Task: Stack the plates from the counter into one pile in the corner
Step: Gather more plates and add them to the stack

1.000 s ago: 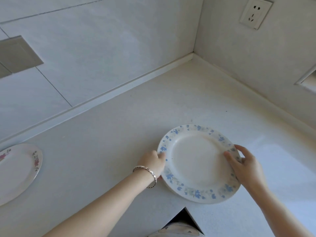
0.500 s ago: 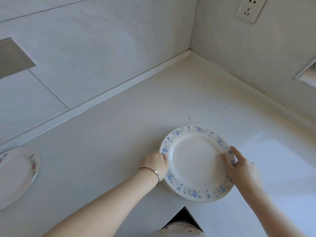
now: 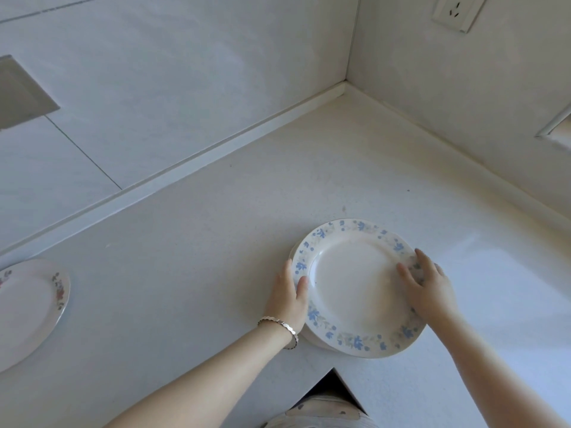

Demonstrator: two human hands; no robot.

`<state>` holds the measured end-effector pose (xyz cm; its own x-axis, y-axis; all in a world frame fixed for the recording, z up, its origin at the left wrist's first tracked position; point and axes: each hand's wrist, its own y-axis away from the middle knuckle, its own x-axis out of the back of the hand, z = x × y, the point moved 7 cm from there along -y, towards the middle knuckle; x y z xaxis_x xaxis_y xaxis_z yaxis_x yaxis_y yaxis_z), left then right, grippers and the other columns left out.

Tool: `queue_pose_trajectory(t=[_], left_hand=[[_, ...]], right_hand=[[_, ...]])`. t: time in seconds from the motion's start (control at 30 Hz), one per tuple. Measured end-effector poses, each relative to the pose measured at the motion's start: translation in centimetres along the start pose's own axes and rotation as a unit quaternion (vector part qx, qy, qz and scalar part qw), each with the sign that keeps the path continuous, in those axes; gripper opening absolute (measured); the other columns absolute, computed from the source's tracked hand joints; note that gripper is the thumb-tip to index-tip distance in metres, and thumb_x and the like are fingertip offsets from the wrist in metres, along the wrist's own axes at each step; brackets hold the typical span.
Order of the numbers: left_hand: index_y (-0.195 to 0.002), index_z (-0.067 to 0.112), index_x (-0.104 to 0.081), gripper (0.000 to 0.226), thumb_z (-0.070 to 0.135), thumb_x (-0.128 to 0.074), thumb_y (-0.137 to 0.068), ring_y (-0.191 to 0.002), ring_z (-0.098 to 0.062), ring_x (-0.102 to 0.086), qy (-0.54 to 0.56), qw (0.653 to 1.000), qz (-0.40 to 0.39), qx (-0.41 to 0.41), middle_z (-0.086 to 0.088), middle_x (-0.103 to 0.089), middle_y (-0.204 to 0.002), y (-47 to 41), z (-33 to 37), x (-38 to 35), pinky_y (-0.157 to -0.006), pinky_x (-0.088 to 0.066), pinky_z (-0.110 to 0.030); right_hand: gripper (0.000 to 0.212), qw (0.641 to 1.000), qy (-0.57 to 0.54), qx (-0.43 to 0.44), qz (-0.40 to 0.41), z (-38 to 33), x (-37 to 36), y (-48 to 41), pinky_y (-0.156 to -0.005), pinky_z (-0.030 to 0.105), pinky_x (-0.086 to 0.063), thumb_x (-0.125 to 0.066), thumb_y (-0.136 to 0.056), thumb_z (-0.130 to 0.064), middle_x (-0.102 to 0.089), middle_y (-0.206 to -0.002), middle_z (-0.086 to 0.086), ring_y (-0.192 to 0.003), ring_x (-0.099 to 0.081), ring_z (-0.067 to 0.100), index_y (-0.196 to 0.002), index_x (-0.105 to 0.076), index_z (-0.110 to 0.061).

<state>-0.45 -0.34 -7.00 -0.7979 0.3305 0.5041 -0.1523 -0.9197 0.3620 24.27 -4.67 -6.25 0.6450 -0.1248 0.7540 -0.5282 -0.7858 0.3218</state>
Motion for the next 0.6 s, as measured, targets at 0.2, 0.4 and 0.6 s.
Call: queue_pose_trajectory(t=[0.2,0.4,0.6], left_hand=[[-0.150,0.020,-0.009,0.052,0.024,-0.027,-0.101,-0.142,-0.011,-0.025,0.243,0.966,0.008,0.092,0.004,-0.020,-0.157,0.3,0.2,-1.3,-0.105,-0.020,-0.017],[-0.150,0.022,-0.008,0.052,0.028,-0.025,-0.101,-0.145,-0.011,-0.018,0.219,0.971,-0.015,0.099,0.005,-0.014,-0.158,-0.6,0.0,-0.7,-0.118,-0.015,-0.025],[-0.131,0.013,-0.049,0.036,0.024,-0.041,-0.098,-0.124,-0.014,-0.048,0.122,0.984,0.069,0.107,-0.004,-0.050,-0.140,0.4,-2.7,5.6,-0.094,-0.031,-0.018]], right_hand=[[0.051,0.992,-0.119,-0.027,0.015,0.3,-0.7,0.0,-0.103,0.039,-0.035,-0.041,-0.096,-0.035,-0.044,-0.144,0.012,-0.131,-0.042,0.030,-0.144,-0.031,-0.022],[0.061,0.999,0.029,-0.021,-0.010,0.0,-0.7,-0.4,-0.114,0.040,-0.020,-0.041,-0.094,-0.036,-0.031,-0.150,0.016,-0.141,-0.020,0.031,-0.146,-0.024,-0.008],[0.039,0.964,0.110,0.234,-0.061,-10.5,-2.4,2.2,-0.100,0.025,-0.034,-0.050,-0.092,-0.026,-0.057,-0.130,0.004,-0.125,-0.047,0.021,-0.129,-0.053,-0.012]])
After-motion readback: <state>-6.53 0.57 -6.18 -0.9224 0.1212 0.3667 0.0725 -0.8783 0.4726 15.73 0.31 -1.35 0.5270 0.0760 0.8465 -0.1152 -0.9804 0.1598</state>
